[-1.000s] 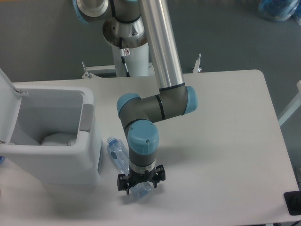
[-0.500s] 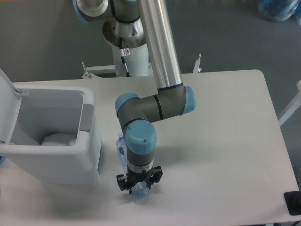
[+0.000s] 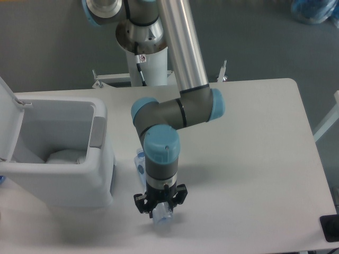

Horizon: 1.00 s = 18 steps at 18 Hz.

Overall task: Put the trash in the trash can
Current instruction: 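Lift the bottle and carry it over the trash bin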

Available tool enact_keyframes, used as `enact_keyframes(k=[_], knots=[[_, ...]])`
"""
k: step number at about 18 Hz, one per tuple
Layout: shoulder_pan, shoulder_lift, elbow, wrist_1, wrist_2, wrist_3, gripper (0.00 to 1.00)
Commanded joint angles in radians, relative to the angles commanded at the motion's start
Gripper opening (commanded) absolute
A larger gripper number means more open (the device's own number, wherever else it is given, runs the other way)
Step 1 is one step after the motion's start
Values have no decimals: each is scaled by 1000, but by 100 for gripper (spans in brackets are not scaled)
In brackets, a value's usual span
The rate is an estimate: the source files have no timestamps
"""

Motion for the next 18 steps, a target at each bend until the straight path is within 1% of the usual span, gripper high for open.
enact_keyframes(k=[2, 4, 5, 7, 8, 11, 12, 15, 18], knots=[[29, 61, 2, 0, -3, 1, 61], [32, 109, 9, 6, -3, 11, 61], [46, 123, 20, 20, -3, 11, 61], [57, 149, 57, 52, -3, 14, 61], [57, 163, 92, 70, -3, 20, 61], [49, 172, 187, 80, -14, 21, 61], [48, 181, 210, 80, -18, 15, 61], [46, 223, 233, 90, -70, 12, 61], [34, 272, 227, 94, -133, 5, 61]])
